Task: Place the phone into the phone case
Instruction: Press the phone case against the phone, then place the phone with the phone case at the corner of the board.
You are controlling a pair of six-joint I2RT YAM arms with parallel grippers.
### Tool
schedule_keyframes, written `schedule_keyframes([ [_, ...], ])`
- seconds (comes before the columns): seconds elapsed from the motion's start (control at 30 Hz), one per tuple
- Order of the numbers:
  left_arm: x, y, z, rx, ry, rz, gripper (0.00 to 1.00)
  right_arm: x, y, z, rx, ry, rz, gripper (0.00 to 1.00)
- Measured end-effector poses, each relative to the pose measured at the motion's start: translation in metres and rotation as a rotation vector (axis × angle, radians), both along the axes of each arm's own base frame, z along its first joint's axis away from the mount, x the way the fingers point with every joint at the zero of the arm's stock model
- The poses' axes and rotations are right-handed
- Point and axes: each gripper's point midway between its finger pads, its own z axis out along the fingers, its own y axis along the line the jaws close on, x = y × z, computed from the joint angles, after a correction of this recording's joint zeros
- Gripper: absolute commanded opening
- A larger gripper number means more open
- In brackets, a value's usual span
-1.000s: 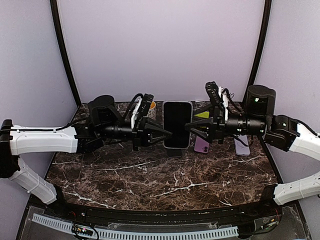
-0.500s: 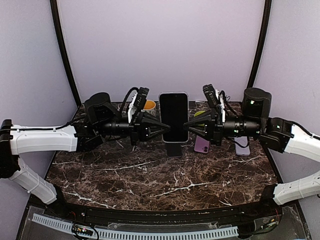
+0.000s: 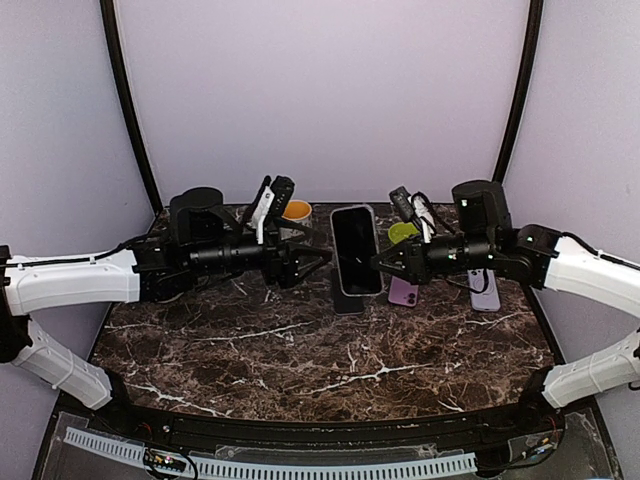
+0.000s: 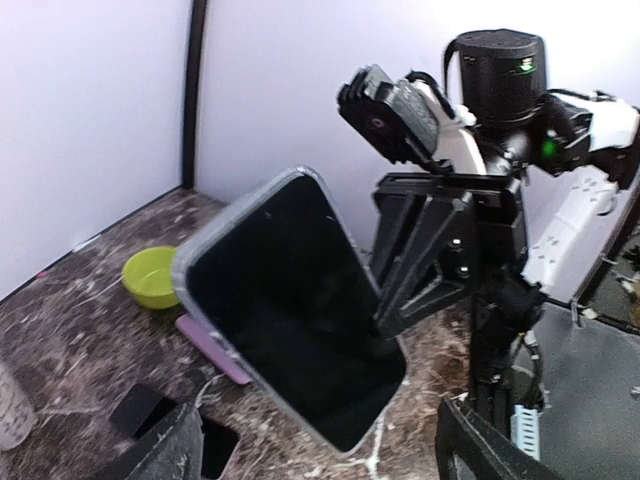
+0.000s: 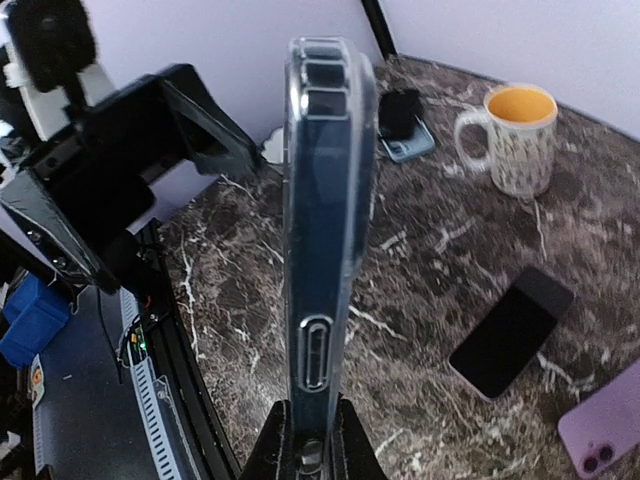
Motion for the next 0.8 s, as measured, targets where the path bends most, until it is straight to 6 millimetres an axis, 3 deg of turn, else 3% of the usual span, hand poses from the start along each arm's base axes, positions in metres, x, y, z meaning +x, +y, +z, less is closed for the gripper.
schedule_keyframes([
  [0.13, 0.03, 0.018, -0.029, 0.14, 0.018, 0.186, 0.85, 0.013, -0.015, -0.045, -0.1, 0.199, -0.092, 0.0],
  [0.33, 0.066, 0.039, -0.054, 0.302, 0.015, 0.378, 0.89, 0.021, -0.044, -0.091, -0.182, 0.425, -0.221, 0.0],
  [0.6, 0.099, 0.067, -0.063, 0.427, -0.038, 0.532, 0.9, -0.001, -0.087, -0.156, -0.348, 0.673, -0.341, 0.0],
  [0.8, 0.104, 0.072, -0.064, 0.454, -0.065, 0.556, 0.91, -0.02, -0.104, -0.182, -0.414, 0.78, -0.388, 0.0],
])
